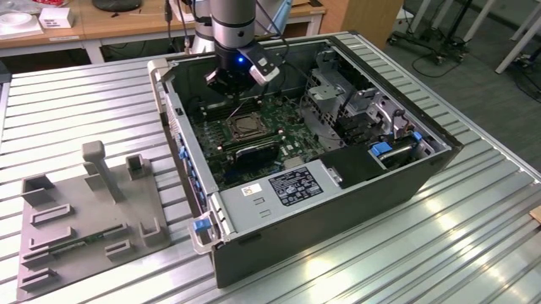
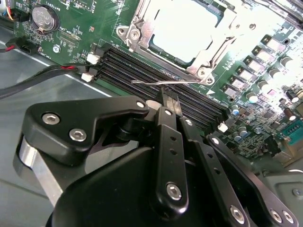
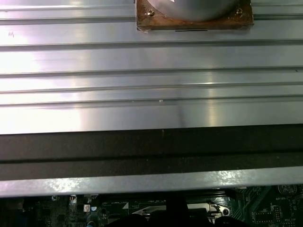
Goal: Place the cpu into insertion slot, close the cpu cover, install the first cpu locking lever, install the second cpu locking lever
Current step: 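Install the first cpu locking lever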
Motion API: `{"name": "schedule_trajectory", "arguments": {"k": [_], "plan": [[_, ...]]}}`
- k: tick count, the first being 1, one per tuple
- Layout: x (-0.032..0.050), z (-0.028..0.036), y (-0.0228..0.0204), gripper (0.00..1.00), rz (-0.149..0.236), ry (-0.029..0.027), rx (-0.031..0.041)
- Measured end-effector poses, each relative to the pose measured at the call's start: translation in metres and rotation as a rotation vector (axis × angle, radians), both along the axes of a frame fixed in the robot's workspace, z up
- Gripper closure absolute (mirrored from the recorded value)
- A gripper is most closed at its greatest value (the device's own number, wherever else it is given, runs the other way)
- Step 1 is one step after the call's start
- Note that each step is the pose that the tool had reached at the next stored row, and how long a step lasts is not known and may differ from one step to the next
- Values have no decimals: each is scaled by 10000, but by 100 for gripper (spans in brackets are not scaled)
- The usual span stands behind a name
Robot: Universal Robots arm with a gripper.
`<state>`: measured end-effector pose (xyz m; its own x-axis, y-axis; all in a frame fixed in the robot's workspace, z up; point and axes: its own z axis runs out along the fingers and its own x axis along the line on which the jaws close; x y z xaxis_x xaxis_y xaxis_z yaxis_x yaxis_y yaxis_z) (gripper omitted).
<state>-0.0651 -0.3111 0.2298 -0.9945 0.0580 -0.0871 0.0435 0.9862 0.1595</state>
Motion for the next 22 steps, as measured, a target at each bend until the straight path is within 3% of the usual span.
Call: {"name": "schedule_trajectory", "arguments": {"k": [17,22], "plan": [[60,-18,-1,89,-45,-1,27],[60,-19,-1,89,-588,-1,29]]}}
